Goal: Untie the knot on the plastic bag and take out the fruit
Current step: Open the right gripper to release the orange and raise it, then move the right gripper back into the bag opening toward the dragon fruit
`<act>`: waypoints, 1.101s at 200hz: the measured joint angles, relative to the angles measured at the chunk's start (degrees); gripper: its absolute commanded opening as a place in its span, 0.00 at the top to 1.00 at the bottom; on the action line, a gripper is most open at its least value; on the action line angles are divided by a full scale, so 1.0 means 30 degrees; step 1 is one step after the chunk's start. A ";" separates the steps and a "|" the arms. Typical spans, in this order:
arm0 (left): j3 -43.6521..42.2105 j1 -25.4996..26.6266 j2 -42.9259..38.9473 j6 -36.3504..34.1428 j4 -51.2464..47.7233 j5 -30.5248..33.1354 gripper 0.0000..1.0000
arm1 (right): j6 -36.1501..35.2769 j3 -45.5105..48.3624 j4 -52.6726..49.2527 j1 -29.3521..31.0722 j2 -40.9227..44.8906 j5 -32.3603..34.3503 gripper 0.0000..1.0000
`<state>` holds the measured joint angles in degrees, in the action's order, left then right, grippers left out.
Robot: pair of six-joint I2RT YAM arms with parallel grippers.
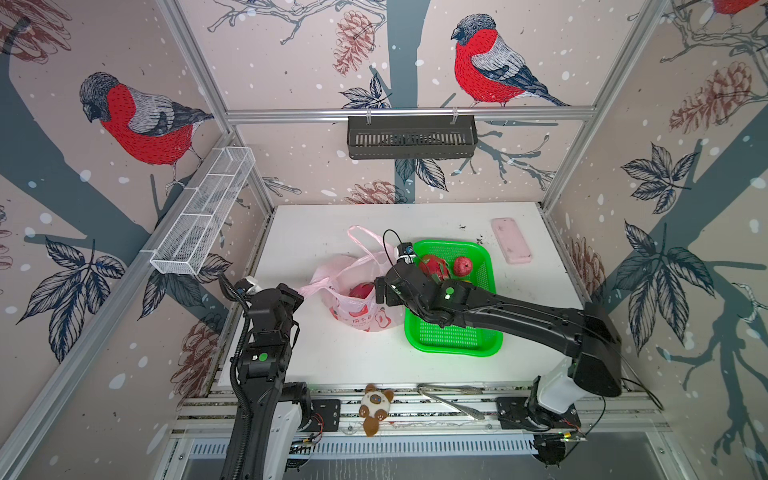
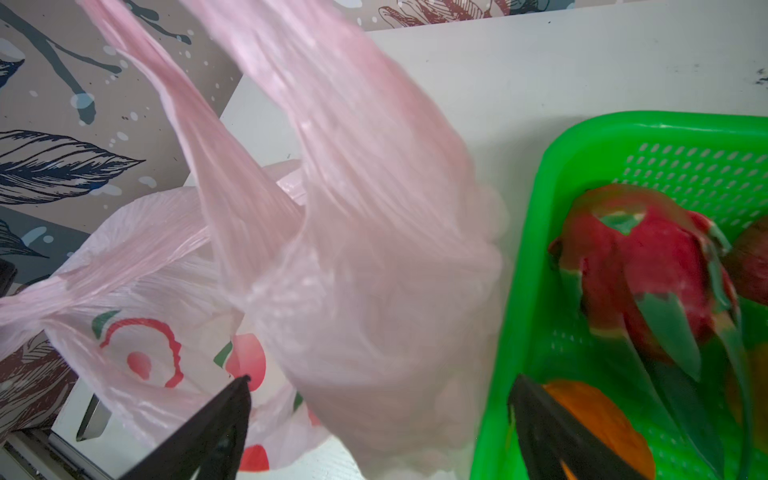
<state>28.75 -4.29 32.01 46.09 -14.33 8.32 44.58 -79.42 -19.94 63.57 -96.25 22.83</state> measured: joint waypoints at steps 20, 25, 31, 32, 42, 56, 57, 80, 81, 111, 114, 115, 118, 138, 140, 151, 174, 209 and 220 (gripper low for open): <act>0.0007 -0.0029 -0.0313 0.0000 -0.0211 -0.0189 1.00 | -0.0401 -0.1333 0.0117 -0.0743 -0.1559 -0.0481 0.45; 0.0007 -0.0044 -0.0444 0.0000 -0.0306 -0.0182 1.00 | -0.0423 -0.1552 0.0153 -0.0925 -0.1843 -0.0590 0.52; 0.0007 -0.0058 -0.0612 0.0007 -0.0430 -0.0182 1.00 | -0.0532 -0.1770 0.0233 -0.1129 -0.2157 -0.0699 0.59; 0.0007 -0.0058 -0.0634 0.0015 -0.0452 -0.0182 1.00 | -0.0554 -0.1792 0.0233 -0.1151 -0.2193 -0.0714 0.60; 0.0007 -0.0102 -0.0940 0.0029 -0.0634 -0.0182 1.00 | -0.0954 -0.2091 0.0444 -0.1450 -0.2616 -0.1122 0.67; 0.0007 -0.0153 -0.1370 0.0219 -0.0918 -0.0168 1.00 | -0.1654 -0.2659 0.0743 -0.1902 -0.3206 -0.1836 0.73; 0.0007 -0.0153 -0.1399 0.0219 -0.0933 -0.0168 1.00 | -0.1690 -0.2696 0.0772 -0.1923 -0.3235 -0.1887 0.74; 0.0000 -0.0168 -0.1902 0.0605 -0.1311 -0.0175 1.00 | -0.3169 -0.4022 0.1734 -0.2783 -0.4466 -0.3308 0.78; 0.0000 -0.0168 -0.1923 0.0627 -0.1348 -0.0175 1.00 | -0.3206 -0.4065 0.1763 -0.2805 -0.4503 -0.3337 0.78; 0.0073 -0.0175 -0.2688 0.1093 -0.2310 -0.0437 1.00 | -0.5217 -0.6295 0.2426 -0.3585 -0.6324 -0.5195 0.80; 0.0073 -0.0175 -0.2754 0.1129 -0.2368 -0.0546 1.00 | -0.5464 -0.6521 0.2484 -0.3614 -0.6499 -0.5370 0.80; 0.0073 -0.0175 -0.2783 0.1158 -0.2404 -0.0605 1.00 | -0.5508 -0.6572 0.2521 -0.3621 -0.6535 -0.5421 0.80; 0.0073 -0.0175 -0.2849 0.1202 -0.2484 -0.0743 1.00 | -0.5705 -0.6856 0.2645 -0.3672 -0.6776 -0.5712 0.80; 0.0051 -0.0175 -0.3286 0.1690 -0.3140 -0.1530 1.00 | -0.7009 -0.8291 0.3111 -0.4000 -0.8007 -0.7082 0.80; 0.0036 -0.0175 -0.3322 0.1719 -0.3162 -0.1647 1.00 | -0.7111 -0.8437 0.3111 -0.4044 -0.8123 -0.7184 0.80; -0.0051 -0.0175 -0.3541 0.2055 -0.3402 -0.2266 1.00 | -0.7803 -0.9267 0.3242 -0.4320 -0.8779 -0.7847 0.80; -0.0226 -0.0175 -0.3956 0.2579 -0.4197 -0.3432 1.00 | -0.8983 -1.0907 0.3300 -0.4838 -0.9857 -0.9136 0.73; -0.0233 -0.0175 -0.4626 0.3067 -0.5107 -0.4663 1.00 | -0.9741 -1.1526 0.3322 -0.5013 -1.0069 -1.0142 0.36; -0.0233 -0.0175 -0.4816 0.3155 -0.5355 -0.4903 1.00 | -0.9828 -1.0856 0.3206 -0.4940 -0.9581 -1.0069 0.27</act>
<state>28.05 -4.82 17.56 55.55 -30.39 -6.39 15.09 -111.98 -10.33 48.75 -124.99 -7.38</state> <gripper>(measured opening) 0.048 0.667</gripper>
